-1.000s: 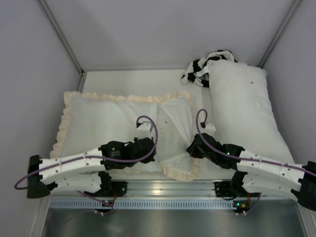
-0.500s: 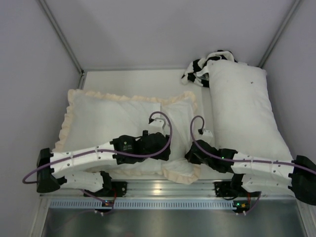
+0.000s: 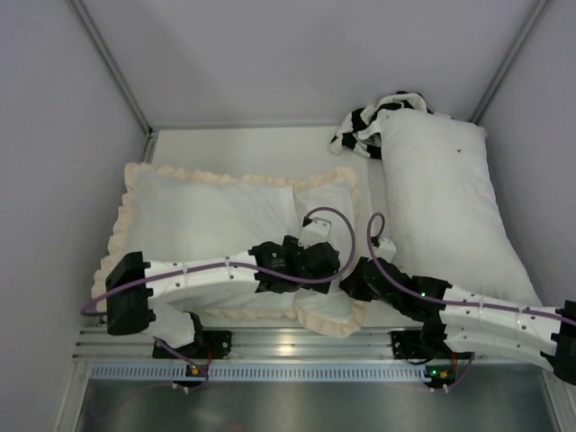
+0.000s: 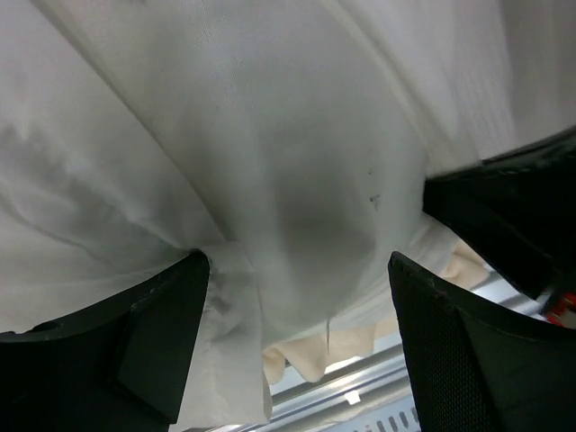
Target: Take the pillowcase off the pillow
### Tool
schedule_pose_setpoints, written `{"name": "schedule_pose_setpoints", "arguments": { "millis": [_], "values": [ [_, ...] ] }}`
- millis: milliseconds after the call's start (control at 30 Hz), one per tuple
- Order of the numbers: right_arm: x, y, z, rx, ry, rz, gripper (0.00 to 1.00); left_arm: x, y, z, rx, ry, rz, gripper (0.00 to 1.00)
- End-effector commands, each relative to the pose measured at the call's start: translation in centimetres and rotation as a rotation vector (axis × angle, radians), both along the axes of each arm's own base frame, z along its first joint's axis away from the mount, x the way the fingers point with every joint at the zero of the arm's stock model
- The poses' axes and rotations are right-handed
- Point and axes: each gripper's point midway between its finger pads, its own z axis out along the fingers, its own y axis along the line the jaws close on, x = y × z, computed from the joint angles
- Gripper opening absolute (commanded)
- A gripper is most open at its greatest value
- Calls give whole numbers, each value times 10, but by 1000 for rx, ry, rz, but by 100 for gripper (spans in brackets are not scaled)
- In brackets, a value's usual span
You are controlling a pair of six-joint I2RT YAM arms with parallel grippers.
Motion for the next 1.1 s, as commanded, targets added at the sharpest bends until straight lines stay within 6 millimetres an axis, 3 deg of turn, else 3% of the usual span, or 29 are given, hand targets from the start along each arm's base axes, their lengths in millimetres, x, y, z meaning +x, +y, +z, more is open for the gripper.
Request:
{"name": "schedule_pose_setpoints", "arguments": {
  "millis": [0,133,267,500,667,767,1067],
  "values": [
    [-18,-8,-7,-17,47,41,0,10,-8,-17,58,-25,25,84],
    [-16,-12,2,13,15,26,0,8,-16,-33,85,-8,29,84],
    [-16,-15,-1,3,15,22,0,5,-21,-25,69,-46,43,83],
    [-17,-17,-7,-18,24,25,0,-1,-6,32,-34,-171,134,81],
    [-16,-18,-8,-25,21,20,0,-18,-25,73,-138,-175,53,78],
    [-17,-18,-7,-19,20,20,0,-32,-40,87,-164,-179,-13,76],
    [-19,-20,-5,3,27,16,0,-35,-63,55,-88,-179,-62,75]
  ]
}}
